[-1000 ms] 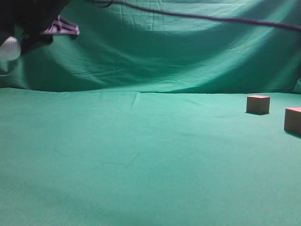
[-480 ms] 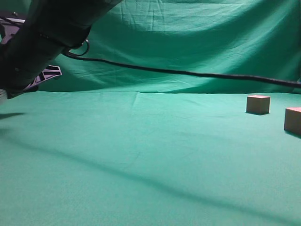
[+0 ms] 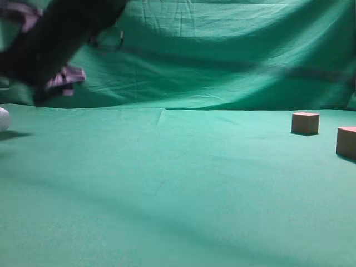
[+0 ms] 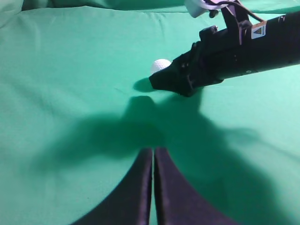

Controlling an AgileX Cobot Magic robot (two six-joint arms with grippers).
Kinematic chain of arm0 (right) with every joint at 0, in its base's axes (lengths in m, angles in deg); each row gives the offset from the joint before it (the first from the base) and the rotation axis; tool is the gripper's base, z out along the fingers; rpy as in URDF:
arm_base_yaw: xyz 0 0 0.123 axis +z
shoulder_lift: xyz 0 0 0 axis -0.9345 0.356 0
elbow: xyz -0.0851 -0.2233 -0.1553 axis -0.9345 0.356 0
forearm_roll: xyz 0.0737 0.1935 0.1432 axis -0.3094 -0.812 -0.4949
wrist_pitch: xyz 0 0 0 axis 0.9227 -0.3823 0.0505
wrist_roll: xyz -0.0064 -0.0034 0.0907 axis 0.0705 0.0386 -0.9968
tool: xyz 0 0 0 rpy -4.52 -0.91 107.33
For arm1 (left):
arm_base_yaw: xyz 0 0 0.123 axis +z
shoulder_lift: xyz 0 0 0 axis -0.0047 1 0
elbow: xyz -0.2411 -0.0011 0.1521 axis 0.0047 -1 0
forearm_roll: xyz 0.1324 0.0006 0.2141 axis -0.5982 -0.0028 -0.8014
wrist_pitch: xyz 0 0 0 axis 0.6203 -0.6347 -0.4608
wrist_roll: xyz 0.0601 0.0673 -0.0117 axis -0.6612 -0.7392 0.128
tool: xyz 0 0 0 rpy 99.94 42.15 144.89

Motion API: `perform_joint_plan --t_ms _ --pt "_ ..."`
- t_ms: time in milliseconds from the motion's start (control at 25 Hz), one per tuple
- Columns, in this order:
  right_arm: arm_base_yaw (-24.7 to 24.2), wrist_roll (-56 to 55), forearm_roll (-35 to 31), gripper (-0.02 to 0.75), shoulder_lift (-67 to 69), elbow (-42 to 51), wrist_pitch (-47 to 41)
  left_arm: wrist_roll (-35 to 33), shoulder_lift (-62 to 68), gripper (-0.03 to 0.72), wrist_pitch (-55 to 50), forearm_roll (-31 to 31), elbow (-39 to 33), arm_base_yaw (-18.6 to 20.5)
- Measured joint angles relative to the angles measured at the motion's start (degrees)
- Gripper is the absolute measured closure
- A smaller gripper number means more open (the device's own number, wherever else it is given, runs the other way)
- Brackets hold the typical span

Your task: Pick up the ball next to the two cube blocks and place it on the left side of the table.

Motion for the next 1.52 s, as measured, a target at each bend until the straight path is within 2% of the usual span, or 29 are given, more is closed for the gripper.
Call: perform_joint_plan --t_ms 80,120,200,360,480,720,920,1160,1520 --pt "-0.71 0.00 1.15 0.138 -4.59 -1.37 -5.54 0.00 0.00 0.688 0.00 0.00 0.00 0.00" --pt "-1.17 -0.11 2.06 0.218 -7.41 -1.87 -9.01 0.00 0.00 0.688 0.00 0.00 0.00 0.00" --pt "-2.20 -2.06 4.54 0.325 -12.72 -2.51 -15.81 0.00 0.00 0.688 0.00 0.00 0.00 0.00" --pt "-4.86 -10.77 12.90 0.624 -22.62 -2.73 -31.75 0.00 0.00 0.688 0.00 0.00 0.00 0.00" --pt "-6.75 -16.04 18.02 0.738 -28.49 -2.73 -42.13 0.00 0.00 0.688 0.00 0.00 0.00 0.00" --pt "-9.50 -21.34 22.03 0.738 -41.40 0.32 -45.56 0.00 0.00 0.688 0.00 0.00 0.00 0.00" --pt "-9.74 -22.87 26.22 0.738 -57.65 10.88 -45.81 0.00 0.00 0.688 0.00 0.00 0.00 0.00" --pt "-9.74 -24.32 27.72 0.738 -78.65 31.98 -44.68 0.00 0.00 0.688 0.00 0.00 0.00 0.00" --pt "-9.74 -23.66 27.03 0.738 -107.82 66.91 -28.24 0.00 0.00 0.688 0.00 0.00 0.00 0.00"
